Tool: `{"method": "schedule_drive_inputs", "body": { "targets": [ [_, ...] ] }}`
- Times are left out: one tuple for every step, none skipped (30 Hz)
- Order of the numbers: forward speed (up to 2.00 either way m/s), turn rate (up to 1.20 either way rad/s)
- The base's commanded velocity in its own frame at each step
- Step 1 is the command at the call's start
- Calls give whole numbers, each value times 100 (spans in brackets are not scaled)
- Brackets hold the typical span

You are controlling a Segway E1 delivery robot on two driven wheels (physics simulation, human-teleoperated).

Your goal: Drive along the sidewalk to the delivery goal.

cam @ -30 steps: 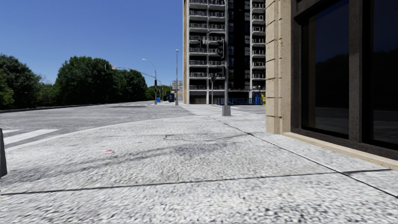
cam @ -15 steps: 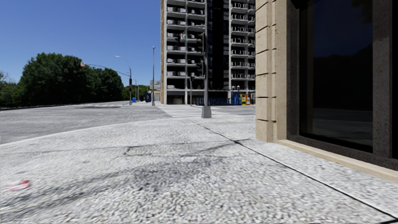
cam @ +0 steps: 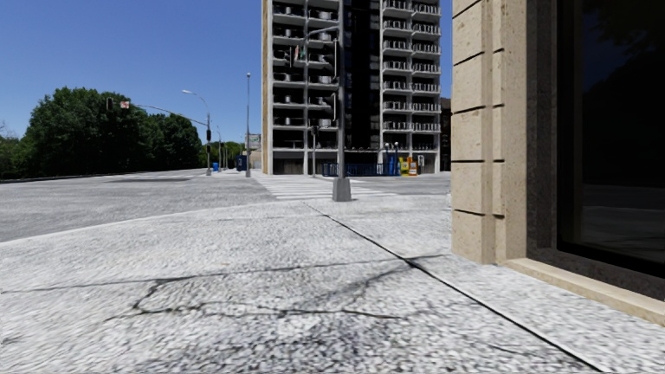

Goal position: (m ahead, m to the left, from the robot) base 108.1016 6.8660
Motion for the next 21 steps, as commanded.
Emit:
{"method": "schedule_drive_inputs", "body": {
  "targets": [
    [200,0],
    [200,0],
    [200,0],
    [200,0],
    [200,0],
    [200,0],
    [200,0],
    [200,0],
    [200,0],
    [200,0],
    [200,0],
    [200,0],
    [200,0],
    [200,0],
    [200,0],
    [200,-3],
    [200,-10],
    [200,-16],
    [200,-16],
    [200,-19],
    [200,-19]
  ]
}}
